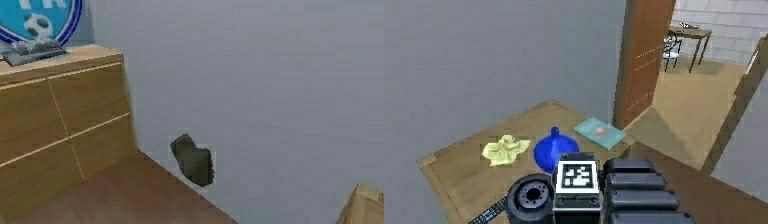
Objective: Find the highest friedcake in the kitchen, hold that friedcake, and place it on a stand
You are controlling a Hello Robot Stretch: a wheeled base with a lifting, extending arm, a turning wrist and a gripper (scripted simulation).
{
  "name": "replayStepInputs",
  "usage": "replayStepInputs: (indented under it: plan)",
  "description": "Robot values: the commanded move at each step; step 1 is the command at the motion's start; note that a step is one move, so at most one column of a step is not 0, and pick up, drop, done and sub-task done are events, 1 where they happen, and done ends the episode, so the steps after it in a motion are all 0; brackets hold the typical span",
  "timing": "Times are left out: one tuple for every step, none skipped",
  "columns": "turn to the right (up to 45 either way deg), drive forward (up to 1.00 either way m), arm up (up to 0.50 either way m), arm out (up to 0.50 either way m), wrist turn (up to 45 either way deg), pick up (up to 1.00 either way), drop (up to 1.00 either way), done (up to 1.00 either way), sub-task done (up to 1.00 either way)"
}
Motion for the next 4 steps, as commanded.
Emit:
replayStepInputs:
  plan:
    - [0.0, 0.2, 0.0, 0.0, 0.0, 0.0, 0.0, 0.0, 0.0]
    - [39.0, 0.0, 0.0, 0.0, 0.0, 0.0, 0.0, 0.0, 0.0]
    - [0.0, 0.35, 0.0, 0.0, 0.0, 0.0, 0.0, 0.0, 0.0]
    - [45.0, 0.0, 0.0, 0.0, 0.0, 0.0, 0.0, 0.0, 0.0]
